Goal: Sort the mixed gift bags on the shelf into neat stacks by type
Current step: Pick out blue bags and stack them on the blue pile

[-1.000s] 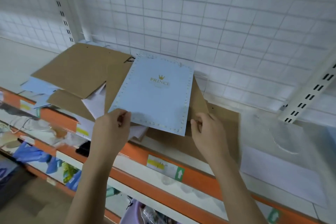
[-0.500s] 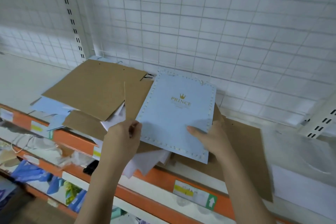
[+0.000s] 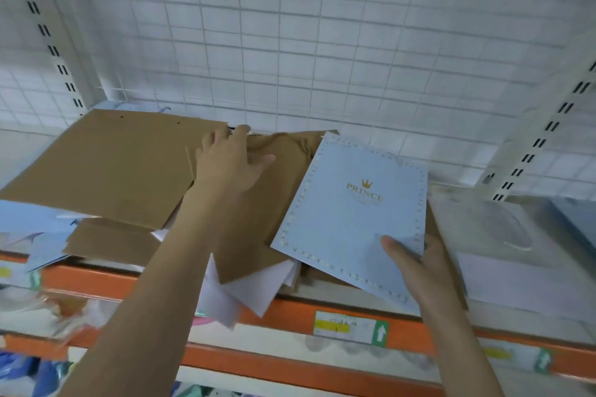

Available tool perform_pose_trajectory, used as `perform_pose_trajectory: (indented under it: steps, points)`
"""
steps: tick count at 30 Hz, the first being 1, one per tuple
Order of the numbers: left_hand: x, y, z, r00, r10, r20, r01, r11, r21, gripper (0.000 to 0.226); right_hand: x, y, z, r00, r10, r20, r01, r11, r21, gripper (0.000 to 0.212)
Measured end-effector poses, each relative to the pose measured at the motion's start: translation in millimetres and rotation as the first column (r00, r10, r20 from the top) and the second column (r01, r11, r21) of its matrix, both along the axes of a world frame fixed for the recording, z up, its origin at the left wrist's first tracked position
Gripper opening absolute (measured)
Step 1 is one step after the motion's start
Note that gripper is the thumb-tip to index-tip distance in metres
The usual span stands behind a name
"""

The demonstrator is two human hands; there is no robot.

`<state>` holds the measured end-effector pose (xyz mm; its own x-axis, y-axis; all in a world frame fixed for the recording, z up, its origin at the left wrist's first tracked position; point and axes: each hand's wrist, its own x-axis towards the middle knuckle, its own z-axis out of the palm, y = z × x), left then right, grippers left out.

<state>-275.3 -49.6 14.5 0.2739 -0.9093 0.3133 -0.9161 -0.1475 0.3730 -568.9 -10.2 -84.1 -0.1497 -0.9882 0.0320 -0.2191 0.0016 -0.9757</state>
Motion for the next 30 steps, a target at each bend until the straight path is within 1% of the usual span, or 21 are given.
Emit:
perform_pose_trajectory:
  steps: [1, 2, 3, 5, 7, 10, 11, 13, 16, 18, 19, 20, 22, 23, 24, 26, 30]
  points:
    - [0.6, -7.9, -0.2, 1.000, -0.012, 0.018, 0.010, 0.997, 0.080, 0.080, -0.1, 3.5, -1.4, 1.000, -0.022, -0.008, 0.022, 1.000, 0.005, 0.038]
    - [0.0, -12.7, -0.5, 0.998, -0.022, 0.066, 0.013, 0.990, 0.141, 0.092, 0.0, 5.9, -4.3, 0.999, -0.046, -0.012, 0.046, 0.999, 0.016, 0.042]
    - [-0.1, -16.1, -2.8, 0.993, -0.030, 0.112, 0.009, 0.983, 0.184, 0.100, -0.3, 7.0, -7.2, 0.997, -0.070, -0.013, 0.070, 0.997, 0.027, 0.048]
    - [-0.5, -17.0, -8.0, 0.985, -0.021, 0.170, -0.017, 0.976, 0.217, 0.107, -0.3, 8.3, -11.3, 0.995, -0.100, -0.014, 0.100, 0.994, 0.043, 0.052]
    - [-1.8, -8.8, -10.8, 0.985, 0.032, 0.169, -0.060, 0.985, 0.160, 0.104, 1.0, 8.7, -11.8, 0.993, -0.118, -0.024, 0.118, 0.992, 0.037, 0.049]
    - [-5.4, 21.1, -16.6, 0.980, 0.191, 0.055, -0.194, 0.979, 0.066, 0.097, 3.9, 8.1, -12.7, 0.990, -0.139, -0.037, 0.140, 0.990, 0.028, 0.050]
    - [-6.1, 33.2, -20.6, 0.967, 0.256, 0.012, -0.256, 0.965, 0.060, 0.097, 4.5, 7.2, -13.7, 0.990, -0.135, -0.039, 0.137, 0.990, 0.031, 0.052]
    - [-7.8, 56.0, -30.0, 0.931, 0.365, 0.001, -0.364, 0.929, 0.060, 0.097, 6.2, 6.4, -15.1, 0.991, -0.129, -0.047, 0.130, 0.991, 0.038, 0.056]
    - [-9.9, 73.0, -37.2, 0.904, 0.428, 0.001, -0.428, 0.903, 0.044, 0.090, 9.0, 6.1, -14.8, 0.990, -0.127, -0.065, 0.130, 0.991, 0.046, 0.054]
    - [-10.3, 73.3, -38.1, 0.915, 0.404, -0.016, -0.401, 0.912, 0.090, 0.083, 11.6, 7.9, -11.7, 0.991, -0.117, -0.065, 0.119, 0.992, 0.039, 0.047]
    - [-10.6, 72.9, -37.6, 0.924, 0.379, -0.042, -0.373, 0.921, 0.114, 0.081, 13.1, 9.3, -9.8, 0.992, -0.107, -0.066, 0.109, 0.994, 0.031, 0.042]
    - [-10.5, 72.2, -37.3, 0.929, 0.356, -0.103, -0.344, 0.932, 0.118, 0.080, 14.3, 10.8, -7.8, 0.993, -0.100, -0.069, 0.102, 0.995, 0.022, 0.038]
    - [-9.8, 71.5, -35.1, 0.895, 0.306, -0.324, -0.299, 0.951, 0.074, 0.078, 16.6, 14.1, -3.8, 0.992, -0.094, -0.080, 0.095, 0.995, 0.007, 0.030]
    - [-9.9, 71.8, -33.9, 0.864, 0.262, -0.430, -0.279, 0.960, 0.024, 0.075, 16.9, 15.2, -2.8, 0.992, -0.091, -0.086, 0.091, 0.996, 0.002, 0.028]
    - [-10.6, 72.2, -32.9, 0.843, 0.205, -0.497, -0.257, 0.966, -0.037, 0.069, 17.3, 16.2, -1.8, 0.991, -0.091, -0.098, 0.091, 0.996, 0.000, 0.028]
    - [-13.6, 74.3, -31.2, 0.841, 0.078, -0.535, -0.190, 0.969, -0.158, 0.051, 17.7, 18.6, 1.1, 0.991, -0.086, -0.106, 0.086, 0.996, -0.005, 0.027]
    - [-17.8, 80.4, -28.0, 0.868, -0.117, -0.483, -0.058, 0.942, -0.331, 0.023, 15.3, 23.8, 11.0, 0.993, -0.107, -0.053, 0.106, 0.994, -0.027, 0.027]
